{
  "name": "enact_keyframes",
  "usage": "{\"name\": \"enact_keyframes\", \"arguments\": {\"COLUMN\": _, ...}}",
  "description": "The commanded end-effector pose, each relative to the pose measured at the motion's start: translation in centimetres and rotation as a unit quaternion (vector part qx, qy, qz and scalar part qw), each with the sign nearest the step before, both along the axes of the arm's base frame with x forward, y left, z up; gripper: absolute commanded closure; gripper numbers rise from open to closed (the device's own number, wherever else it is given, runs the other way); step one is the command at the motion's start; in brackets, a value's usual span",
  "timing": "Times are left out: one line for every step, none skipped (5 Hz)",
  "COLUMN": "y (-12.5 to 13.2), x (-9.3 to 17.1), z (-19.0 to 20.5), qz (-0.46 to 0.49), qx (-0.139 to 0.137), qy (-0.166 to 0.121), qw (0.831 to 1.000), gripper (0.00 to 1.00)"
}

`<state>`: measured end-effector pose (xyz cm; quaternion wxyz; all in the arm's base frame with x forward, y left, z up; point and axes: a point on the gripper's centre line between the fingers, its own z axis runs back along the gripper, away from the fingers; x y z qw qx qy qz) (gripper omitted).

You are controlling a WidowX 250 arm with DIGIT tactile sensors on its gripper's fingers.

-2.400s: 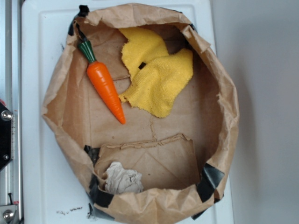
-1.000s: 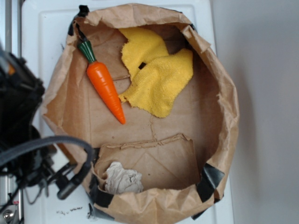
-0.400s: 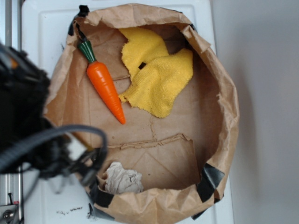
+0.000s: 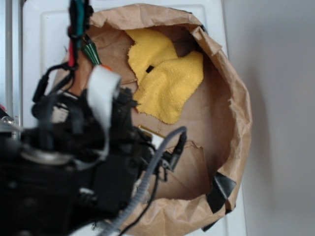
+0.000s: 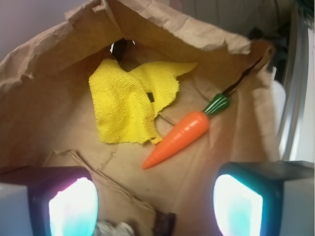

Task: Grab the carrot.

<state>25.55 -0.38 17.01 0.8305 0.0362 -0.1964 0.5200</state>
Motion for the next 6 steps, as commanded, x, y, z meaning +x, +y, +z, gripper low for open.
{"name": "enact_keyframes", "arguments": {"y": 5.4, "x": -1.3, "z": -1.6, "qz": 0.045, "qx": -0.027, "qy": -0.061, "qw": 0.997, "gripper": 0.0}}
{"name": "enact_keyframes", "arguments": {"y": 7.2, "x": -1.4, "z": -2.9, "qz": 0.043, "qx": -0.044, "qy": -0.074, "qw": 0.995, "gripper": 0.0}}
{"name": "enact_keyframes", "arguments": {"y": 8.3, "x": -1.7, "z": -3.7, "qz": 0.08, "qx": -0.023, "qy": -0.034, "qw": 0.996, "gripper": 0.0}}
{"name": "enact_keyframes", "arguments": {"y": 8.3, "x": -1.7, "z": -3.7, "qz": 0.08, "qx": -0.023, "qy": -0.034, "qw": 0.996, "gripper": 0.0}}
{"name": "enact_keyframes", "arguments": {"y": 8.3, "x": -1.7, "z": -3.7, "qz": 0.08, "qx": -0.023, "qy": -0.034, "qw": 0.996, "gripper": 0.0}}
{"name": "enact_keyframes", "arguments": {"y": 8.3, "x": -1.7, "z": -3.7, "qz": 0.08, "qx": -0.023, "qy": -0.034, "qw": 0.996, "gripper": 0.0}}
